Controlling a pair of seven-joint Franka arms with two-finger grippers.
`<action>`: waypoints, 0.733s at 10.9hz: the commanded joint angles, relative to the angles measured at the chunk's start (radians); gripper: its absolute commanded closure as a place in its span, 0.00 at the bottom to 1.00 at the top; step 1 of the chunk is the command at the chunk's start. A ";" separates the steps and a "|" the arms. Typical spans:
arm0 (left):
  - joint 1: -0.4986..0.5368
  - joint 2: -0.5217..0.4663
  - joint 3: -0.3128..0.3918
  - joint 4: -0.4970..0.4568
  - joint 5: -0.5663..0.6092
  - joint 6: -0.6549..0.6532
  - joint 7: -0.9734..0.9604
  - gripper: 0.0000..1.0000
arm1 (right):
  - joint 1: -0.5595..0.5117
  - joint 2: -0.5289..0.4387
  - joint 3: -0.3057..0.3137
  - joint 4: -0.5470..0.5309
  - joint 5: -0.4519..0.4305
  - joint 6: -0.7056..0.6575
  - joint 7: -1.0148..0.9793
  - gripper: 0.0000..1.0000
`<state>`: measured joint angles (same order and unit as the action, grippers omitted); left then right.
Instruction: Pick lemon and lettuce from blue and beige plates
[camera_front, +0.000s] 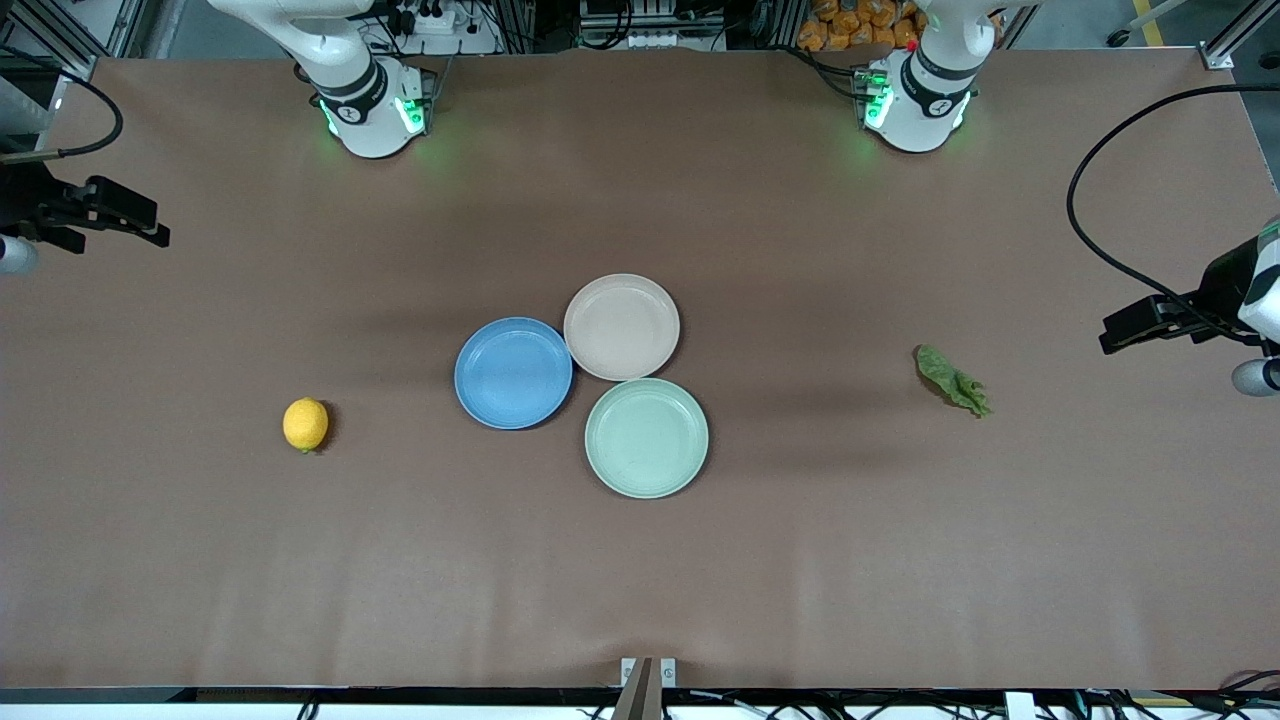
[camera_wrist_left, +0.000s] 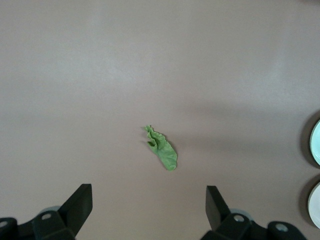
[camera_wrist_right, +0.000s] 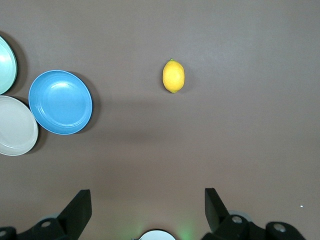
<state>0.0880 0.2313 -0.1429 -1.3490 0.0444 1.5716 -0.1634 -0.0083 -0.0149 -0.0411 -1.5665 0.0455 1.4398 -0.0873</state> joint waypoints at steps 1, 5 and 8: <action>0.001 -0.012 -0.004 0.001 0.020 -0.010 -0.022 0.00 | -0.001 -0.016 0.006 -0.010 -0.018 0.002 0.008 0.00; -0.001 -0.012 -0.009 0.002 0.018 -0.010 -0.024 0.00 | -0.001 -0.013 0.006 -0.010 -0.018 0.018 0.008 0.00; -0.001 -0.012 -0.009 0.001 0.018 -0.010 -0.024 0.00 | -0.001 -0.011 0.006 -0.012 -0.018 0.019 0.008 0.00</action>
<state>0.0880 0.2313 -0.1458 -1.3490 0.0444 1.5716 -0.1634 -0.0082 -0.0149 -0.0411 -1.5666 0.0434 1.4506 -0.0873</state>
